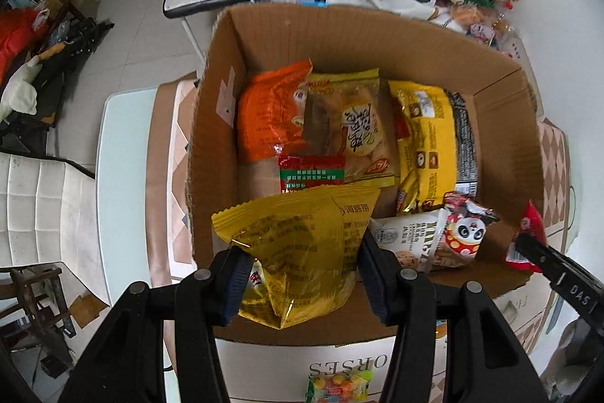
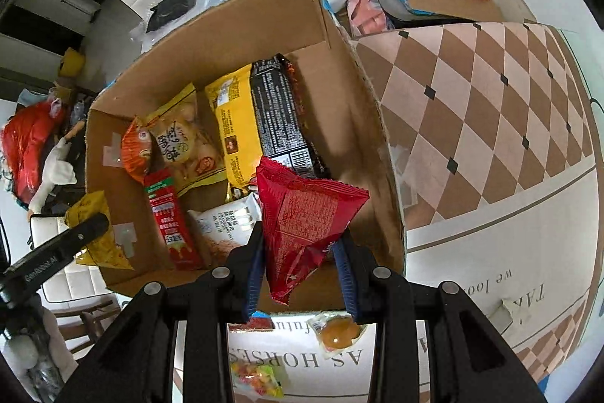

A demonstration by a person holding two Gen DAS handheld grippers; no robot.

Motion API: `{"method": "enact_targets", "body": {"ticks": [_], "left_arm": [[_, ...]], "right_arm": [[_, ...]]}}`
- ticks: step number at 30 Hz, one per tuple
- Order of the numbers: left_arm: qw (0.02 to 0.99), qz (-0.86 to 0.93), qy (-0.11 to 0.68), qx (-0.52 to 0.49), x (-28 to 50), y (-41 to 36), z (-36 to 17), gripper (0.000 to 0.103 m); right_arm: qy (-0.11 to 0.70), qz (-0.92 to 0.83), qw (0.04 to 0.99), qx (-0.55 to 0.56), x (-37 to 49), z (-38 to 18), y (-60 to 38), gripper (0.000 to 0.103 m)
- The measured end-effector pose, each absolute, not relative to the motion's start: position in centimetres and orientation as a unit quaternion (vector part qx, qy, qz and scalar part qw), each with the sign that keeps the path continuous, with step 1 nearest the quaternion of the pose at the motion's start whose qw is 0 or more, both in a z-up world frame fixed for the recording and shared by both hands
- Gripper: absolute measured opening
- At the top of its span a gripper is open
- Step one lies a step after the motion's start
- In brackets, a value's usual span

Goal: Organize snacks
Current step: 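Carry the yellow bag and red packet into the box and open both tools, then move both tools back over the remaining snacks on the table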

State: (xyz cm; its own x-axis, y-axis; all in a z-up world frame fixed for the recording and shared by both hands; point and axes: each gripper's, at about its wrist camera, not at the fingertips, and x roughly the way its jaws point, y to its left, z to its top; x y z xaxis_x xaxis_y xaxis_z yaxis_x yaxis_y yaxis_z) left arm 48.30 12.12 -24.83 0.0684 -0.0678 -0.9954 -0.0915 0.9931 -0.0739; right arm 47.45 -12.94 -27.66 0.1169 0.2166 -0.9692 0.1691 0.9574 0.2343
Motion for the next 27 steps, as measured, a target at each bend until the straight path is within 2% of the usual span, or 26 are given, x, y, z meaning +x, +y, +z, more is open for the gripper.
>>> {"method": "enact_targets", "body": {"ticks": [10, 11, 13, 14, 15, 16, 17, 18, 20, 22, 27], "left_arm": [[0.711, 0.009, 0.700, -0.061, 48.4, 12.3, -25.9, 0.051], [0.709, 0.009, 0.702, -0.067, 48.4, 12.4, -25.9, 0.051], [0.707, 0.010, 0.704, -0.071, 48.3, 12.5, -26.0, 0.051], [0.708, 0.010, 0.703, -0.070, 48.4, 12.5, -25.9, 0.054], [0.710, 0.010, 0.701, -0.069, 48.4, 12.5, -25.8, 0.064], [0.712, 0.010, 0.699, -0.070, 48.3, 12.5, -25.7, 0.069], [0.716, 0.011, 0.695, -0.072, 48.3, 12.6, -25.5, 0.079], [0.718, 0.012, 0.692, -0.074, 48.2, 12.7, -25.3, 0.084], [0.721, 0.012, 0.688, -0.075, 48.1, 12.7, -25.0, 0.085], [0.723, 0.011, 0.686, -0.078, 48.0, 12.7, -24.7, 0.091], [0.730, 0.000, 0.679, -0.078, 47.5, 12.0, -23.6, 0.092]], "right_arm": [[0.676, 0.013, 0.720, 0.156, 47.9, -28.5, -13.6, 0.039], [0.679, 0.015, 0.716, 0.158, 47.9, -28.6, -13.5, 0.042], [0.679, 0.009, 0.718, 0.151, 47.9, -28.5, -13.4, 0.056], [0.678, 0.009, 0.719, 0.150, 47.9, -28.5, -13.3, 0.070], [0.678, 0.009, 0.719, 0.153, 47.8, -28.4, -13.3, 0.078], [0.678, 0.009, 0.719, 0.154, 47.8, -28.3, -13.3, 0.078], [0.678, 0.009, 0.719, 0.153, 47.8, -28.2, -13.3, 0.078], [0.679, 0.010, 0.718, 0.152, 47.8, -28.2, -13.3, 0.080], [0.683, 0.014, 0.715, 0.150, 47.8, -28.2, -13.1, 0.088], [0.685, 0.015, 0.714, 0.144, 47.7, -28.0, -12.9, 0.089], [0.683, 0.017, 0.721, 0.116, 47.2, -27.3, -12.2, 0.089]]}}
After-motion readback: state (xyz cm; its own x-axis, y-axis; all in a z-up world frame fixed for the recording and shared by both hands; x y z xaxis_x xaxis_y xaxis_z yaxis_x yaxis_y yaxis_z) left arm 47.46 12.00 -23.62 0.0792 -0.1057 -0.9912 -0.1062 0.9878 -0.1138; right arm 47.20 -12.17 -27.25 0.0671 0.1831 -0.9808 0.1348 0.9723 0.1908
